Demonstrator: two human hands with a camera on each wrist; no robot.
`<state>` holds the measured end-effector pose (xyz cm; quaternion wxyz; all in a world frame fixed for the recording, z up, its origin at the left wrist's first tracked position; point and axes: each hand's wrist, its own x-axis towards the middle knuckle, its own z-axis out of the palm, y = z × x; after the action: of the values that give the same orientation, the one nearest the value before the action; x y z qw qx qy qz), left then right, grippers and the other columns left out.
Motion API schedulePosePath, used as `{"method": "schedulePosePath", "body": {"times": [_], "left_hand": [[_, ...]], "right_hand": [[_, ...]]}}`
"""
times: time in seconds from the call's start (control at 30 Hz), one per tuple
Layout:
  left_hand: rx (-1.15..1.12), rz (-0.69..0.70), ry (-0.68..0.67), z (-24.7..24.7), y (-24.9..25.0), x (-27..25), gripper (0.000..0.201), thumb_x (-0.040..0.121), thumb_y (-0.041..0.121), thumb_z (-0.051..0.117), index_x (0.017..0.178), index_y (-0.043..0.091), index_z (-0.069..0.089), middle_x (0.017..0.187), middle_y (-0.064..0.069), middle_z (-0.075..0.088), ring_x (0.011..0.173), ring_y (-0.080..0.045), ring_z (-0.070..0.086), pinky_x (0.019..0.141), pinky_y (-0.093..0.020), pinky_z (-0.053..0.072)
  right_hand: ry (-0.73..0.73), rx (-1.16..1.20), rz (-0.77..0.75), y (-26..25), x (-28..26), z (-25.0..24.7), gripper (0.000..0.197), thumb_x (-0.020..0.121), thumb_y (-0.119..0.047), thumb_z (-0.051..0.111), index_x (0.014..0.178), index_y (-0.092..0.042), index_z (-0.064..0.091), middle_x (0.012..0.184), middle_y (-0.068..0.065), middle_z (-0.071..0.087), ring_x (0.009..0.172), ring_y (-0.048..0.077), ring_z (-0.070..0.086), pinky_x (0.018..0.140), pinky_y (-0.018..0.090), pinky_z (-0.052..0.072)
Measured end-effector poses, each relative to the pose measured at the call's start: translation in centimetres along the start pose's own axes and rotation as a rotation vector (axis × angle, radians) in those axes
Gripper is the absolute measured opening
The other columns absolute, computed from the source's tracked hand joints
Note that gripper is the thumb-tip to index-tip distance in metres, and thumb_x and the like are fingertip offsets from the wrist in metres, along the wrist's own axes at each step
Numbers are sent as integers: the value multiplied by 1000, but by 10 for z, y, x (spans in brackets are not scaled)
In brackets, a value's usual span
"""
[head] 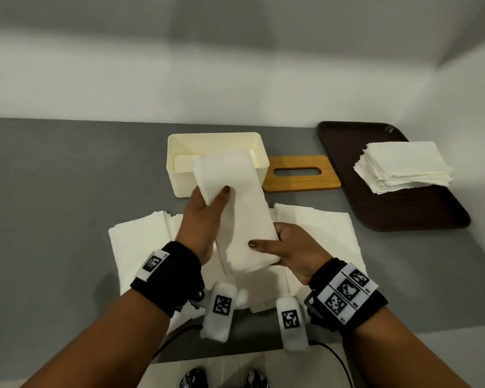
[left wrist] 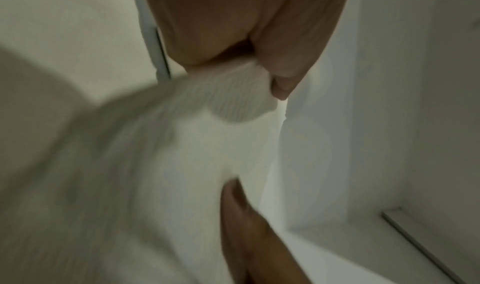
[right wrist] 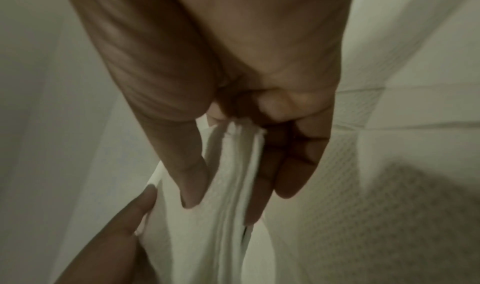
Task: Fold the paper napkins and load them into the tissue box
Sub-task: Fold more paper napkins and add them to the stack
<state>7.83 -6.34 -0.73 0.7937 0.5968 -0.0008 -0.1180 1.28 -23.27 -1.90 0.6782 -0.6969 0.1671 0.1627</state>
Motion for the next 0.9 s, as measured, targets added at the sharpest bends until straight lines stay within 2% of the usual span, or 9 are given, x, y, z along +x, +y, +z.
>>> {"method": "schedulePosePath", "body": {"times": [0.17, 0.23, 0.3, 0.37, 0.47, 0.57, 0.67, 0.8, 0.9], "left_hand": [[70, 8, 59, -36, 21, 25, 32, 94, 11, 61, 126, 12, 57, 112, -11, 72, 90, -24, 73, 71, -35, 60], [79, -14, 94, -47, 26, 32, 19, 91, 7, 64, 109, 10, 58, 99, -13, 72, 75, -27, 73, 68, -38, 61], [80, -18, 101, -54, 30, 37, 12, 91, 3, 64, 95, 10, 55, 88, -13, 70, 67, -28, 71, 65, -37, 61], [71, 4, 141, -60, 35, 44, 14, 91, 1, 63, 93, 11, 53, 83, -8, 68, 62, -19, 69, 57, -27, 59], [57, 30, 189, -66, 42, 57, 12, 92, 3, 63, 91, 10, 54, 81, -5, 67, 60, -15, 67, 58, -22, 59], [111, 39, 258, -76, 46, 72, 8, 94, 8, 61, 91, 11, 55, 83, -6, 65, 62, -13, 69, 57, -21, 57], [329, 65, 369, -92, 39, 86, 5, 93, 11, 61, 89, 14, 61, 88, -6, 66, 71, -15, 62, 57, -19, 50], [414, -2, 328, -101, 30, 91, 7, 94, 15, 63, 87, 13, 64, 77, -1, 64, 71, -14, 57, 68, -26, 52], [401, -28, 294, -101, 25, 91, 6, 93, 15, 64, 89, 11, 64, 73, 0, 62, 70, -13, 58, 67, -24, 54]], "right_hand": [[111, 208, -61, -16, 15, -16, 36, 87, -9, 68, 123, -8, 63, 115, 12, 72, 106, 33, 68, 90, 52, 55], [121, 265, -98, -27, 23, -21, 39, 90, -12, 65, 128, -17, 59, 118, 7, 71, 108, 30, 68, 85, 52, 57], [114, 253, -129, -40, 34, -26, 41, 92, -12, 62, 130, -23, 56, 120, 4, 69, 107, 26, 67, 72, 43, 59], [110, 244, -151, -56, 48, -28, 39, 91, -5, 61, 127, -19, 56, 118, 4, 69, 104, 25, 67, 65, 32, 58], [139, 256, -191, -81, 70, -29, 28, 90, 4, 58, 114, -11, 60, 103, 7, 72, 92, 25, 69, 63, 31, 61], [215, 195, -240, -102, 96, -31, 29, 90, 4, 60, 116, -7, 60, 102, 9, 70, 83, 21, 70, 62, 30, 61], [298, 27, -251, -116, 122, -33, 18, 89, -4, 65, 103, -15, 64, 98, 10, 70, 86, 28, 68, 77, 44, 60], [307, -52, -199, -124, 149, -25, 13, 91, 0, 62, 94, -13, 62, 97, 10, 65, 90, 31, 67, 62, 34, 61], [273, -143, -184, -126, 161, -14, 12, 90, 1, 62, 95, -10, 62, 97, 12, 64, 94, 34, 66, 73, 42, 60]]}}
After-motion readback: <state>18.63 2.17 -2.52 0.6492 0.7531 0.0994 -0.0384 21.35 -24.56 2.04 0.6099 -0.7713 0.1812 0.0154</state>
